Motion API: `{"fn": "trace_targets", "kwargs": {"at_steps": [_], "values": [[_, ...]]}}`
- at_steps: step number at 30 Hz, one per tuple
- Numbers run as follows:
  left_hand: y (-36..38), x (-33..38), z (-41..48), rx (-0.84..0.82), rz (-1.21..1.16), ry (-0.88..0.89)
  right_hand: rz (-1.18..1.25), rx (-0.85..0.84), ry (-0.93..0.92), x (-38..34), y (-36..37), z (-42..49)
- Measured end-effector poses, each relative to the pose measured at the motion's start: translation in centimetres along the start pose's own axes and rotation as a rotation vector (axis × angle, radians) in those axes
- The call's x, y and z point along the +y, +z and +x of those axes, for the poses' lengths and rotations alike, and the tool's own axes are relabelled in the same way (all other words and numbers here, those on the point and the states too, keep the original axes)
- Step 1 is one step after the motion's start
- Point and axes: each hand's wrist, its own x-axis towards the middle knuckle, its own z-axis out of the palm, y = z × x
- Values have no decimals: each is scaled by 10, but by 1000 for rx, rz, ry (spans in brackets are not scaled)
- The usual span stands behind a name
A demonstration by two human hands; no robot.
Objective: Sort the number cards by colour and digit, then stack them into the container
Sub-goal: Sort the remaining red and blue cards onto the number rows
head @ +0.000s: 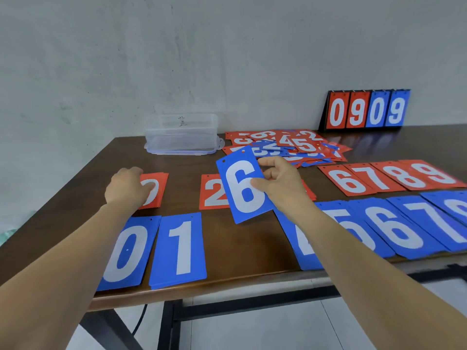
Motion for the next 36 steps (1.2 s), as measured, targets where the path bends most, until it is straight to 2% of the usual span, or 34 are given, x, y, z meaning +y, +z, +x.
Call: {"fn": "trace_targets", "kwargs": {"at_steps": [7,15,19,24,30,36], "values": [[2,54,-31,15,-102,97,0,66,16,8,-55,-23],[5,139,-69,46,-210,180,-43,215,143,33,-200,-46],[16,186,-95,-11,-239,197,-138,212,204,58,-245,-50],[37,227,-120,-40,-206,240,-401,169,211,83,-259,-52],[50,253,-138,-58,-133,230,-900,139,140,89,-255,-58],[52,274,-144,-43,-128,225,-932,76,73,89,-263,-45]]}}
